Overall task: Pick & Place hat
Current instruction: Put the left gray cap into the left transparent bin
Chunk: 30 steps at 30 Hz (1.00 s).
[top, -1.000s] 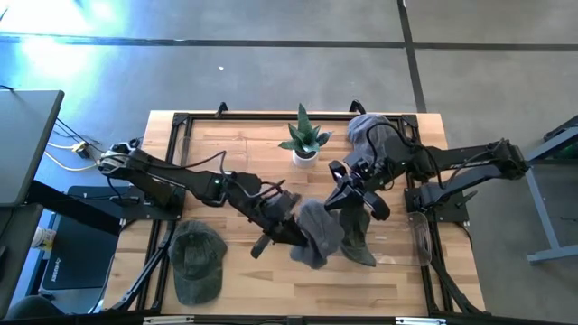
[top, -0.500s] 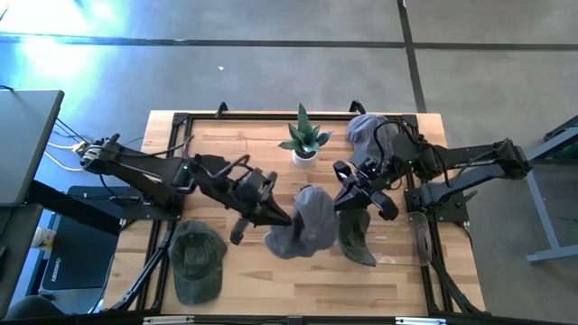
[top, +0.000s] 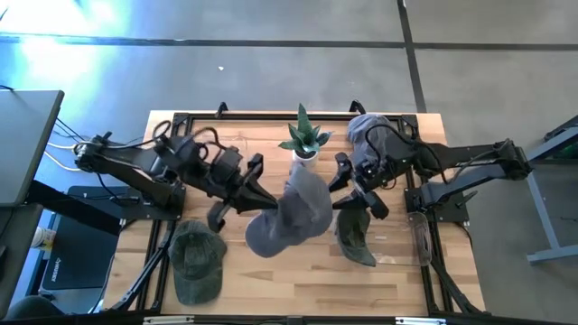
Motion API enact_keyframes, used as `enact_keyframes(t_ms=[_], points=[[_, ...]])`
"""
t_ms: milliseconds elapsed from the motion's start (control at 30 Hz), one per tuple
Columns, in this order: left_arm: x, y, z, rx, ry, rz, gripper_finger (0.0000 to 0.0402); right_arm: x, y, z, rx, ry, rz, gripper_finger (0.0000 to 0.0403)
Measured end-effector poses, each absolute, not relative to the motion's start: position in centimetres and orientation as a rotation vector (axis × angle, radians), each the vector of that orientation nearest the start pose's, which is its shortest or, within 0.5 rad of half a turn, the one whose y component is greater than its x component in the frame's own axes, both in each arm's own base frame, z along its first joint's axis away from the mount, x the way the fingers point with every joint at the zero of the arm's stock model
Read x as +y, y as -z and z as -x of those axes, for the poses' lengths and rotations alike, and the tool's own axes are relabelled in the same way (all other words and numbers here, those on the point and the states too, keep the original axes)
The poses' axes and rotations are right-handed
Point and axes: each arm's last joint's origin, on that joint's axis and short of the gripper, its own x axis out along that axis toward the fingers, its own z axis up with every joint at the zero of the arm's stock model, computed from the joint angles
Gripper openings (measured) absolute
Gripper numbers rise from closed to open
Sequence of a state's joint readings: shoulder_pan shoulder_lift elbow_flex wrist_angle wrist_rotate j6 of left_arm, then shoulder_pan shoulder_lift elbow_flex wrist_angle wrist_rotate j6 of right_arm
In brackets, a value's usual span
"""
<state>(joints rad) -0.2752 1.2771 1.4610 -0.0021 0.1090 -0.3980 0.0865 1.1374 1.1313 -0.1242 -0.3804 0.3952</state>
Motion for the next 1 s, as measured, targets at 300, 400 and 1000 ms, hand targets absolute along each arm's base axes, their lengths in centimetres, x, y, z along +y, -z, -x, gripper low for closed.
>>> enact_keyframes(t_ms=[300, 400, 1000], points=[[-6.8, -50.3, -24.5, -0.095, 0.275, 0.418, 0.0000, 2.9, -39.2, -21.1, 0.257, -0.206, -0.140, 0.0234], [-6.6, -51.0, -24.0, -0.084, 0.232, 0.420, 0.0000, 3.5, -40.3, -19.7, 0.170, -0.226, -0.028, 0.0225], [-6.0, -52.0, -23.5, -0.129, 0.099, 0.436, 0.0000, 4.5, -44.7, -21.5, -0.204, -0.067, 0.501, 0.0340]])
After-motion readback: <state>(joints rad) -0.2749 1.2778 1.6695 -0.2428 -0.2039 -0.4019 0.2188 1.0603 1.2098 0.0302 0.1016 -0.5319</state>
